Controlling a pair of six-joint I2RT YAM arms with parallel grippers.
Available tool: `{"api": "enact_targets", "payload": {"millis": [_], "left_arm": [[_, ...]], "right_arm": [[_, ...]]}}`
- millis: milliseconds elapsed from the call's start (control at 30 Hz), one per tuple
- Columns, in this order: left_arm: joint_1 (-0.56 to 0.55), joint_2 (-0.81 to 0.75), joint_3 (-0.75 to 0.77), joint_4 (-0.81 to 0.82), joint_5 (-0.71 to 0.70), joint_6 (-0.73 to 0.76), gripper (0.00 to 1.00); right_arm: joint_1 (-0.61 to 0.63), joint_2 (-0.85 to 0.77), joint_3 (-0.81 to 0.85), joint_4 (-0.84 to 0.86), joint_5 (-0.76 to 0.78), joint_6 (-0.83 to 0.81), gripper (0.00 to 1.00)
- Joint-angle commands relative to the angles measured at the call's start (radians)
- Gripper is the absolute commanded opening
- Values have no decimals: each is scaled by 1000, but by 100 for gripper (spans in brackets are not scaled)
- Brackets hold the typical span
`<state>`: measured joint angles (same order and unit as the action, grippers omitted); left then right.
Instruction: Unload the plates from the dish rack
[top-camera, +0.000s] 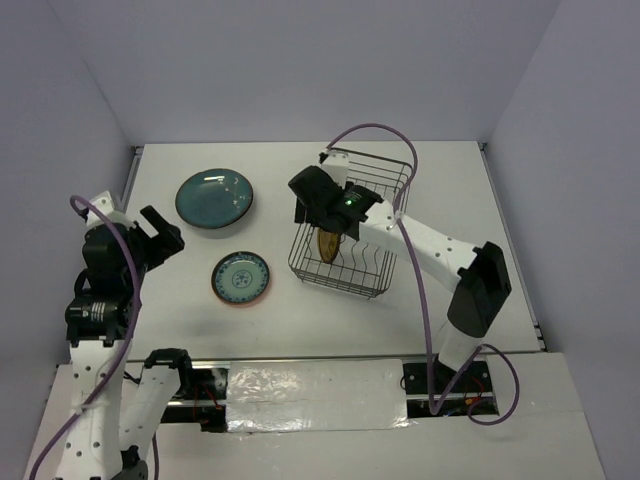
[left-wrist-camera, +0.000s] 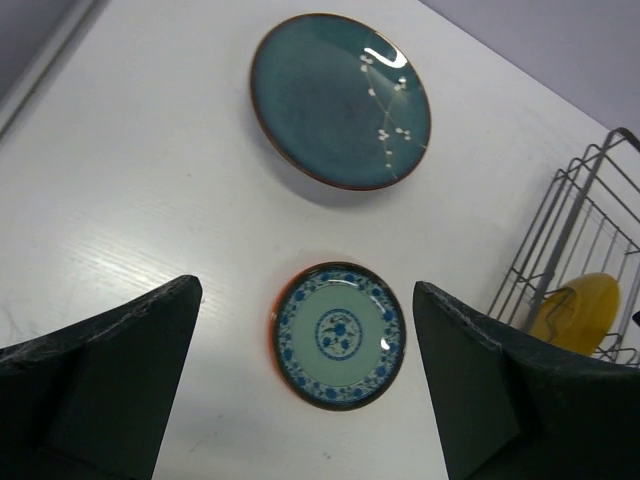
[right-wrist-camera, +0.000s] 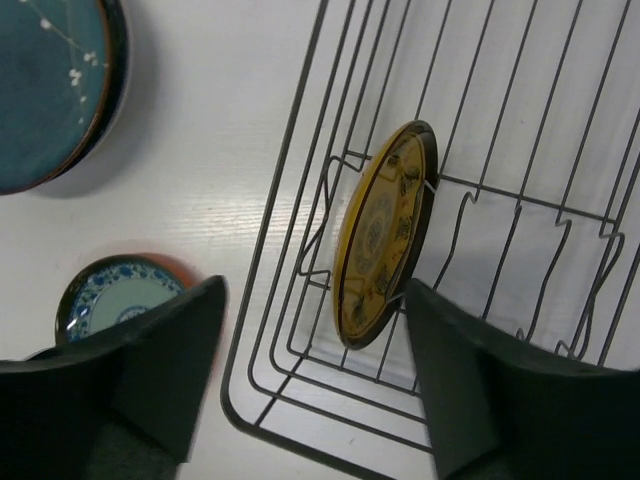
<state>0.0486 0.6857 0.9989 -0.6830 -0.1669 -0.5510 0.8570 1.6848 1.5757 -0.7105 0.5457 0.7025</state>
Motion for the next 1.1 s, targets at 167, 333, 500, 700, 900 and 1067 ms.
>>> {"api": "enact_targets", "payload": {"millis": [167, 333, 500, 700, 900, 1067], "left_arm": [[-6, -60, -83, -16, -34, 88, 100], [-10, -64, -97, -6, -20, 86, 100], [-21, -86, -100, 0, -22, 85, 100], [-26, -80, -100, -4, -23, 83, 100], [-27, -83, -100, -4, -26, 82, 100], [-26, -72, -98, -6, -25, 83, 100]], "right_arm": [[-21, 147, 119, -104, 77, 112, 64], [-33, 182, 75, -60, 57, 123, 45], [-38, 182, 49, -30, 39, 143, 22], [-36, 144, 37, -10, 37, 135, 17], [-38, 151, 27, -20, 30, 144, 0], [-38, 75, 35, -20, 43, 127, 0]]}}
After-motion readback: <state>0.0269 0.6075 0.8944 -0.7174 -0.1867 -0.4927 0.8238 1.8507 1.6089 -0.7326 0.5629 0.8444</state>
